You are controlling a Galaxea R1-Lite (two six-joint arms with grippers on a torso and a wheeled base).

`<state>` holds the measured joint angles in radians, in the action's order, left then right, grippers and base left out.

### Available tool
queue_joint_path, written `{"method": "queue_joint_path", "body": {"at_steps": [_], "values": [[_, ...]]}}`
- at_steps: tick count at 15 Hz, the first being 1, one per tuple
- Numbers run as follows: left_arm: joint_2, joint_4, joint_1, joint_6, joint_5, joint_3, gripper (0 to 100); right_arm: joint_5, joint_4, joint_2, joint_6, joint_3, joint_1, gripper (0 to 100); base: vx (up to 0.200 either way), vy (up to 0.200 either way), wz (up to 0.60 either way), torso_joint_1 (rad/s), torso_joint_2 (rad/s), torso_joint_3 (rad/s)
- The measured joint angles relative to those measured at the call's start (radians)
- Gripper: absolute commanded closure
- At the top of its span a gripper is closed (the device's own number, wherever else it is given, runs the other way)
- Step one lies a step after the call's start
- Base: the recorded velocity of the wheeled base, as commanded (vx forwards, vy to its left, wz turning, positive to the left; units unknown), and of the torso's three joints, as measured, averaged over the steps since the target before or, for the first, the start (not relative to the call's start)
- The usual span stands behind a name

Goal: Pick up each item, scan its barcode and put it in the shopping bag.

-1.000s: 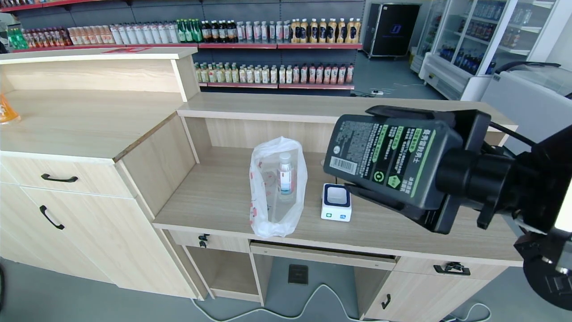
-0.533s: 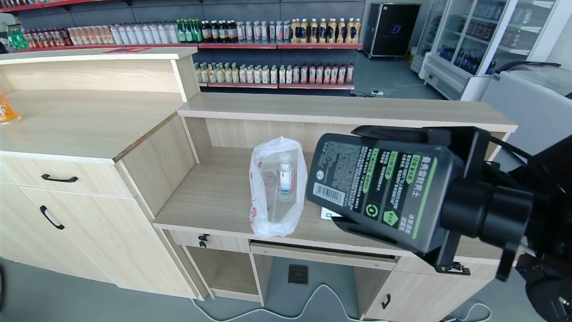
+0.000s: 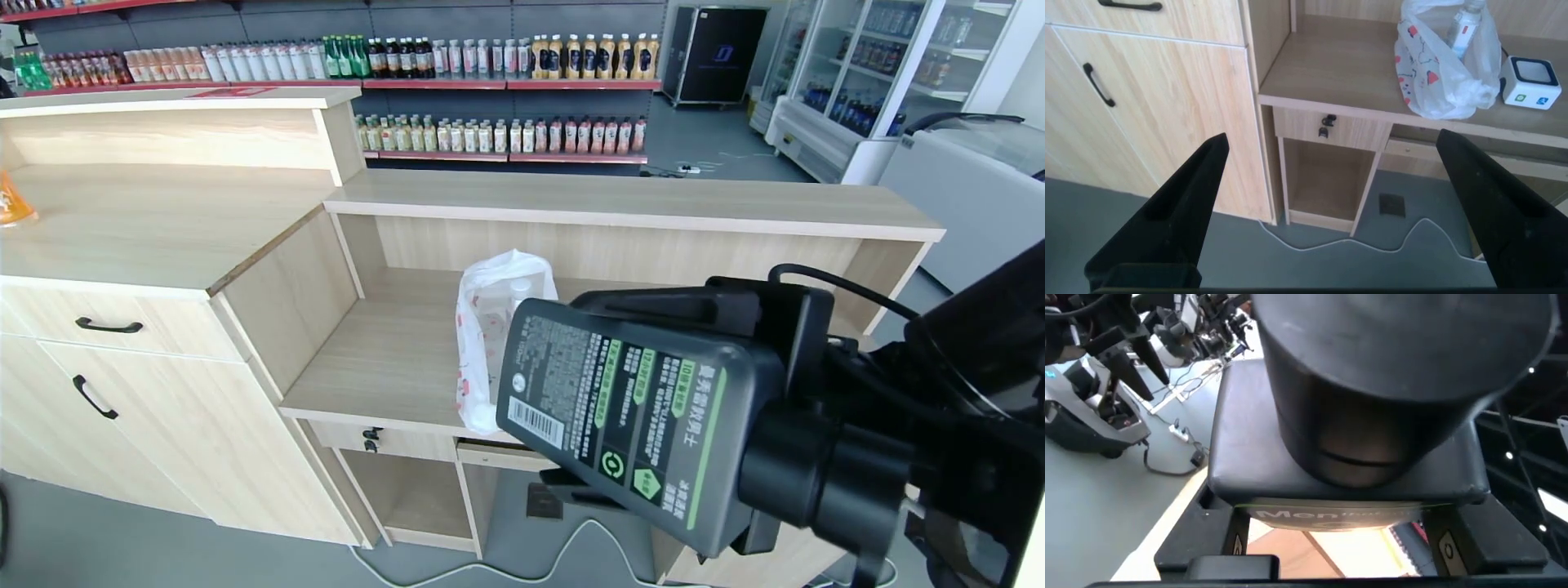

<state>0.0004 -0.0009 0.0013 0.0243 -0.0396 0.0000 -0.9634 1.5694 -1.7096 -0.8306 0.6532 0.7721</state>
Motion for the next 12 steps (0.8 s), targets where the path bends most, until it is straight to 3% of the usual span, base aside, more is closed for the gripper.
{"method": "queue_joint_path", "body": {"at_steps": [12], "values": [[0.000, 0.000, 0.000, 0.000, 0.000, 0.000, 0, 0.040, -0.001, -0.034, -0.009, 0.028, -0.018, 100, 0.000, 0.000, 0.00, 0.000, 0.00, 0.000]]}}
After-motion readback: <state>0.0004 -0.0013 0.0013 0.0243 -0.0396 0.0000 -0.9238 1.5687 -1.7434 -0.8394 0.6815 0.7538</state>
